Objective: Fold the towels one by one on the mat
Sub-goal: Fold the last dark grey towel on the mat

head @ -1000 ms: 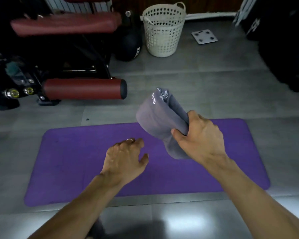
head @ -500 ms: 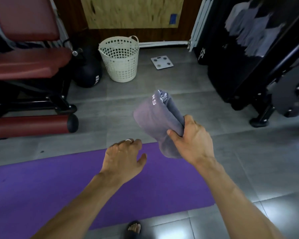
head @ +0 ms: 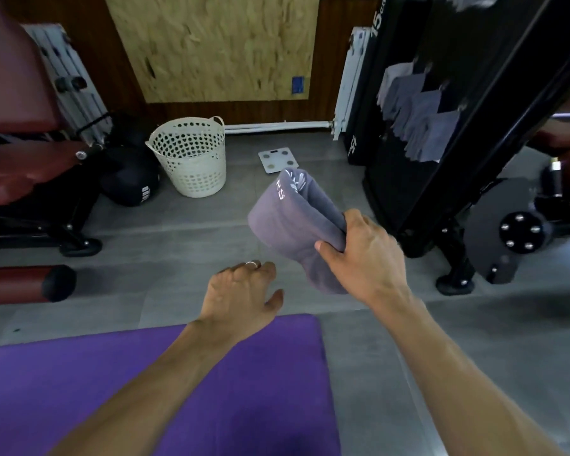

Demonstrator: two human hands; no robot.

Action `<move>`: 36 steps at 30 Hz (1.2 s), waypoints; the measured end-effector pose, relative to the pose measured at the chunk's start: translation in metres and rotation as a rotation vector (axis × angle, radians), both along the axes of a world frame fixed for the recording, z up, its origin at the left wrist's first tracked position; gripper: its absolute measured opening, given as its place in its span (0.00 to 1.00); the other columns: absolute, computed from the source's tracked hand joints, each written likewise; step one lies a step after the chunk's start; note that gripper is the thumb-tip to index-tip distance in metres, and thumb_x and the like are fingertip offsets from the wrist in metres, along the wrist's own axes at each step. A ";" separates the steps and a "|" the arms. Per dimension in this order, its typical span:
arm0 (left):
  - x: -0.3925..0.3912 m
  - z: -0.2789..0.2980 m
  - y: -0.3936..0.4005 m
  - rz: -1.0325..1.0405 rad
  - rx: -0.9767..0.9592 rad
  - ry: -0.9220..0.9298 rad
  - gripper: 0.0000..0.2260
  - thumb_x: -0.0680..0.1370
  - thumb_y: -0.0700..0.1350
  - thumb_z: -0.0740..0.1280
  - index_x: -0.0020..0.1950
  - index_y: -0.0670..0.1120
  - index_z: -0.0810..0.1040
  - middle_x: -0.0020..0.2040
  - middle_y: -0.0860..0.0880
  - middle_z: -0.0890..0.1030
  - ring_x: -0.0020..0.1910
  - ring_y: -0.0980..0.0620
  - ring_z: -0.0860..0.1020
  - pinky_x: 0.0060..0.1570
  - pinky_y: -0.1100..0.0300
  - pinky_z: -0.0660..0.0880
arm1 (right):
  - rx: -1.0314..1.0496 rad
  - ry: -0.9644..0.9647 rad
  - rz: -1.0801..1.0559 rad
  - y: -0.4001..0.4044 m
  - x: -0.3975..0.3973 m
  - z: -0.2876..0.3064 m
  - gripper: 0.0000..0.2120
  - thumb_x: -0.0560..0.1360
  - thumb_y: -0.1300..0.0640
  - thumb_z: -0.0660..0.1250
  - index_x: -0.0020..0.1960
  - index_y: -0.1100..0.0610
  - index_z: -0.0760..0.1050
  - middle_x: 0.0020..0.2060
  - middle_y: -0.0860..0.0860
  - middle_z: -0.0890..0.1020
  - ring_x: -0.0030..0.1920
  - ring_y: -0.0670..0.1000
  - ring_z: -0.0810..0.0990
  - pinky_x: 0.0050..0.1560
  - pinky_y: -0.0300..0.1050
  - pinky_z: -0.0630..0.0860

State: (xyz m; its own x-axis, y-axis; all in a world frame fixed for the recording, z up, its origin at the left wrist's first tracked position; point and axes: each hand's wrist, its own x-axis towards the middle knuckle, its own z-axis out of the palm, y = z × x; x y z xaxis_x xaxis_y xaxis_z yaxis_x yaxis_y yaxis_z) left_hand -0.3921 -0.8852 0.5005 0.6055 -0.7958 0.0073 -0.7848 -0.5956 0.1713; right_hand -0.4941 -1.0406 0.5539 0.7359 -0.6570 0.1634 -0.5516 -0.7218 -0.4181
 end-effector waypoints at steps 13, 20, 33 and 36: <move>-0.038 0.033 -0.244 0.048 -0.056 0.012 0.17 0.77 0.60 0.61 0.61 0.54 0.74 0.55 0.54 0.79 0.57 0.51 0.78 0.52 0.58 0.73 | -0.060 -0.006 0.055 -0.260 -0.038 0.027 0.17 0.74 0.44 0.68 0.47 0.55 0.64 0.45 0.52 0.78 0.44 0.59 0.79 0.39 0.50 0.73; 0.033 0.036 -0.394 0.026 -0.120 0.015 0.16 0.76 0.60 0.62 0.60 0.55 0.74 0.54 0.54 0.78 0.56 0.49 0.78 0.49 0.57 0.74 | -0.131 -0.049 0.030 -0.418 0.003 0.040 0.16 0.74 0.45 0.69 0.48 0.54 0.67 0.43 0.49 0.77 0.41 0.55 0.79 0.37 0.50 0.76; 0.163 0.133 -0.605 -0.413 -0.422 0.343 0.28 0.72 0.56 0.71 0.67 0.66 0.61 0.62 0.58 0.74 0.58 0.59 0.74 0.56 0.54 0.74 | 0.001 -0.044 0.371 -0.631 0.094 0.088 0.12 0.68 0.51 0.73 0.45 0.53 0.71 0.37 0.44 0.76 0.38 0.48 0.77 0.40 0.56 0.75; 0.184 0.145 -0.649 -0.495 -0.436 0.277 0.15 0.72 0.54 0.71 0.56 0.59 0.71 0.49 0.58 0.78 0.49 0.58 0.76 0.49 0.51 0.74 | 0.163 -0.044 0.347 -0.672 0.112 0.097 0.16 0.66 0.51 0.74 0.51 0.52 0.75 0.42 0.46 0.81 0.43 0.47 0.81 0.46 0.56 0.78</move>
State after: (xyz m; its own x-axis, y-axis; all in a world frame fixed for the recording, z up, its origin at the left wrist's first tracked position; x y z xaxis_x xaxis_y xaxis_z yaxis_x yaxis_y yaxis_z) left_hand -0.2082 -1.5344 0.6458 0.1999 -0.9374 0.2852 -0.8385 -0.0130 0.5447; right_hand -0.3820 -1.7128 0.6508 0.9139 -0.3897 0.1137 -0.2647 -0.7844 -0.5610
